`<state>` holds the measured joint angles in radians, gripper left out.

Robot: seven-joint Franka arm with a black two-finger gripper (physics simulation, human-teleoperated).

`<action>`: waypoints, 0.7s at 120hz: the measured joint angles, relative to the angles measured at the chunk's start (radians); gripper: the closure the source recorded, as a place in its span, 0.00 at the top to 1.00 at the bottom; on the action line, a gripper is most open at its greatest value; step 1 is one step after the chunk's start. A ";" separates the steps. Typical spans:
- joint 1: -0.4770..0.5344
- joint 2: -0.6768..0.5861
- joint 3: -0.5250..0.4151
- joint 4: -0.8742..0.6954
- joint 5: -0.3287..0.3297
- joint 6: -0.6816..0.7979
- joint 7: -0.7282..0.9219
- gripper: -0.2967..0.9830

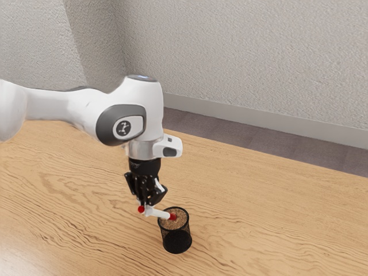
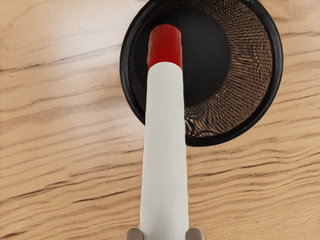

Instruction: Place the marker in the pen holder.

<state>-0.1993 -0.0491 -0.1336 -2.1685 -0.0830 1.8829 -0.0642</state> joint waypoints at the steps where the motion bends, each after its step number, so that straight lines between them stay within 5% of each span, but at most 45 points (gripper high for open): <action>1: 0.001 0.006 0.001 0.004 0.000 -0.001 -0.001 0.20; 22: 0.047 0.085 0.001 0.053 -0.002 -0.016 -0.021 0.22; 50: 0.052 0.126 0.006 0.158 -0.002 -0.088 -0.035 0.56; 74: 0.011 0.105 0.011 0.184 -0.003 -0.092 -0.046 0.69; 84: -0.069 0.026 0.099 0.221 -0.008 -0.089 -0.050 0.71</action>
<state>-0.2684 -0.0236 -0.0341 -1.9479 -0.0914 1.7942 -0.1144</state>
